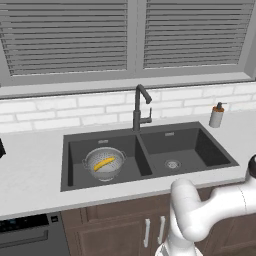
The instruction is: Put the colander in the sink, put the banana, peach in the colander, and turn on the sink faucet and pour water over the colander.
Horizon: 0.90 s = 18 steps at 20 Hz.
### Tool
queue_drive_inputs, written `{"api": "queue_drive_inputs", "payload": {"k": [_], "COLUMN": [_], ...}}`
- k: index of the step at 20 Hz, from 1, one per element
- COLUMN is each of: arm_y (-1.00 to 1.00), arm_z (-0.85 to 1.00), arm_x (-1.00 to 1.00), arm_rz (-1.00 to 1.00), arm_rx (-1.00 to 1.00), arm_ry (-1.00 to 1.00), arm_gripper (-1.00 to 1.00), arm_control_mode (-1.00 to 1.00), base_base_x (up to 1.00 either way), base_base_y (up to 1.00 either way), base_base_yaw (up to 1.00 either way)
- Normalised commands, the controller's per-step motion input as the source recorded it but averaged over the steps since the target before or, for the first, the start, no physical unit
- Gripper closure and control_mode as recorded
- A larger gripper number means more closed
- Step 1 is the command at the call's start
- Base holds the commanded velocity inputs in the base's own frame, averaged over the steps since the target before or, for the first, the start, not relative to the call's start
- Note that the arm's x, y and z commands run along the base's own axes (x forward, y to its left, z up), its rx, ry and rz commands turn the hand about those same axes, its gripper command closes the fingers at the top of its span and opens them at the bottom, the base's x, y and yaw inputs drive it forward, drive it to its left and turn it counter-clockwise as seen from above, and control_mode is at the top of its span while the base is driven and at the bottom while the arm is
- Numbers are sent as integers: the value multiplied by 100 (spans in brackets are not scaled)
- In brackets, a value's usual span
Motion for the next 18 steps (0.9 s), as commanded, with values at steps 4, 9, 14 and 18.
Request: {"api": "queue_drive_inputs", "payload": {"k": [4,9,14,18], "arm_y": [4,0,0,0], "arm_z": [-25,-36,-37,-36], "arm_x": [14,4,0,0], "arm_rz": [5,2,2,3], "arm_rx": [0,0,0,1], "arm_ry": [0,0,0,0], "arm_gripper": [-100,-100,-100,-100], "arm_control_mode": [-100,-100,-100,-100], "base_base_x": [0,0,0,0], "base_base_y": [0,0,0,0], "base_base_yaw": [0,0,0,0]}}
